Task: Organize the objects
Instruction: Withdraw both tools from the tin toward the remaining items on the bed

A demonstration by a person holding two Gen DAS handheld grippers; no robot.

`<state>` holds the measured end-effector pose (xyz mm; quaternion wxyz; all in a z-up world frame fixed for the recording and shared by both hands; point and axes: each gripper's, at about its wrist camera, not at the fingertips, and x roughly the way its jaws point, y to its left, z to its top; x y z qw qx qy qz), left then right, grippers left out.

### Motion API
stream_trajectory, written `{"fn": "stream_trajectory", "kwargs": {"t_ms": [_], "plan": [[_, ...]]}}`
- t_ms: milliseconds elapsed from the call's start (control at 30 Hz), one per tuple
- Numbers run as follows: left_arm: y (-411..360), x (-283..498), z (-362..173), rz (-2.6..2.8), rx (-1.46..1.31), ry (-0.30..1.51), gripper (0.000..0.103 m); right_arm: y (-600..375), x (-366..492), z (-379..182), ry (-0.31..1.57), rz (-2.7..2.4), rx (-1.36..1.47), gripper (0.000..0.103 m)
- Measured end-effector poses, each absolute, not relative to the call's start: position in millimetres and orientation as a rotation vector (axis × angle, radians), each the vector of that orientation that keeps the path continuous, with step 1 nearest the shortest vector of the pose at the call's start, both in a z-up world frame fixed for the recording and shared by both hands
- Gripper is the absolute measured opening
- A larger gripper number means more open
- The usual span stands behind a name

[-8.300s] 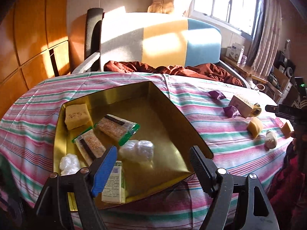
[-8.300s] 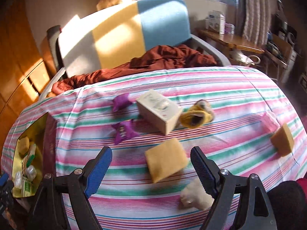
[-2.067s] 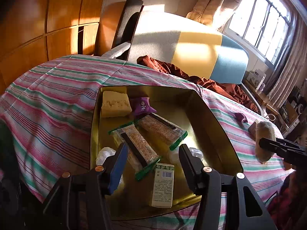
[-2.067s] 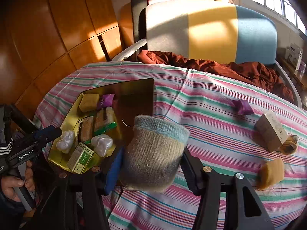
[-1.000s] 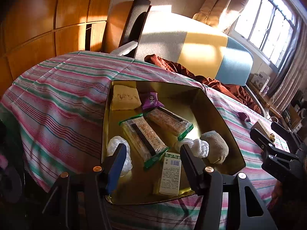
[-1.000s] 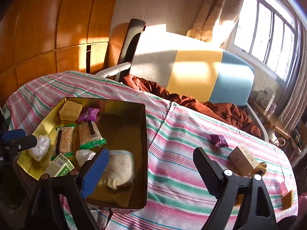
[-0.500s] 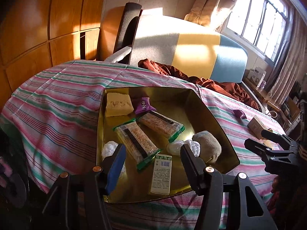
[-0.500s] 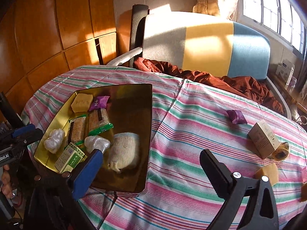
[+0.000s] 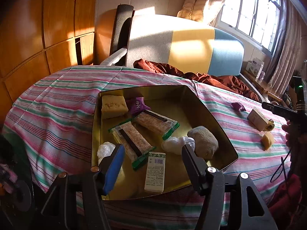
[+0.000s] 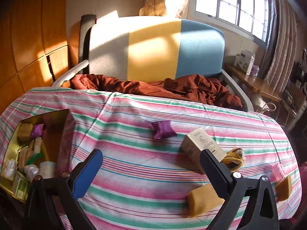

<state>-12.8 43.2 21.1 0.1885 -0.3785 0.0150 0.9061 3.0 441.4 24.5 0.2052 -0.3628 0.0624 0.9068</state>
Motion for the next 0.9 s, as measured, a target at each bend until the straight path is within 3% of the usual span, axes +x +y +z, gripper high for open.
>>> {"fn": "stream_trajectory", "kwargs": {"t_ms": [200, 900], "plan": [[60, -9, 21, 2.528, -1.071, 0.105, 0.067, 510, 30, 4, 0.422, 2.325, -0.929, 0.102], [167, 12, 33, 2.302, -0.99, 0.273, 0.07, 565, 80, 16, 0.815, 2.202, -0.734, 0.102]]}}
